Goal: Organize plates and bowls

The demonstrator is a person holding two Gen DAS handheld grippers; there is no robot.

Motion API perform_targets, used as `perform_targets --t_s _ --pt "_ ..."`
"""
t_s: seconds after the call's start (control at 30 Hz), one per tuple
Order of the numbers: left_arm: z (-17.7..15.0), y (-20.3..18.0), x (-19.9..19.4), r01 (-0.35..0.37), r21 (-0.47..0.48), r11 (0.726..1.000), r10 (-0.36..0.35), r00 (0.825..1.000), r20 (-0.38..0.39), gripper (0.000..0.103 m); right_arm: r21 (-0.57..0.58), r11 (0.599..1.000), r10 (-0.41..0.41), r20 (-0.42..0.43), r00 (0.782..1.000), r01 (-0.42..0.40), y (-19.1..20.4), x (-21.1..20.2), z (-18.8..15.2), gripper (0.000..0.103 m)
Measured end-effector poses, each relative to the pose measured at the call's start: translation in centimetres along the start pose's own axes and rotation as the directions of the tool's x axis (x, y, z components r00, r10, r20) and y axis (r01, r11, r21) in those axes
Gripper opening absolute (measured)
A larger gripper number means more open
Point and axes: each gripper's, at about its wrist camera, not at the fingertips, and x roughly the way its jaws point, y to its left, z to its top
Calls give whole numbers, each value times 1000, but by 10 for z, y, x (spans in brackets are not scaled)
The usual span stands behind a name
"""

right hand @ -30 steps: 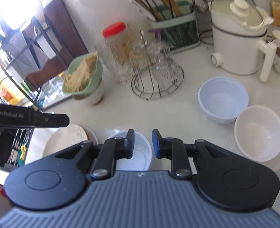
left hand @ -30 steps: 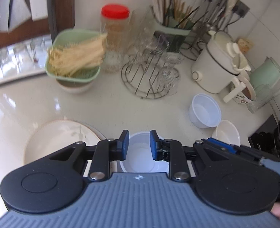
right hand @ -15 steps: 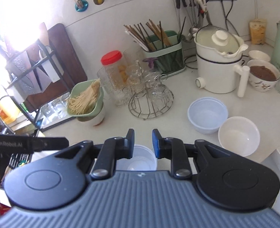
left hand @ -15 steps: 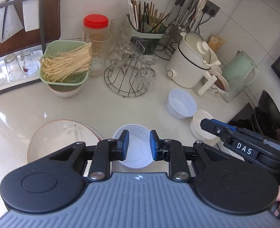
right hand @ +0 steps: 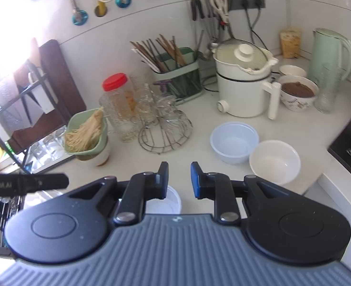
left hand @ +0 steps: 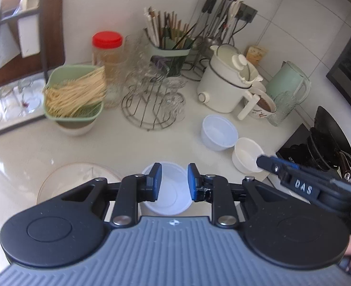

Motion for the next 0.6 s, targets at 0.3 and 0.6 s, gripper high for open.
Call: perform_targets --t_s 0.3,0.6 --pt "-5 -6 12 67 53 996 -65 997 -46 27 36 995 -93 16 996 92 -2 -18 -13 24" --pt "-10 -20 38 98 84 992 -89 990 -105 27 107 982 -154 -31 988 156 -24 -22 -28 24"
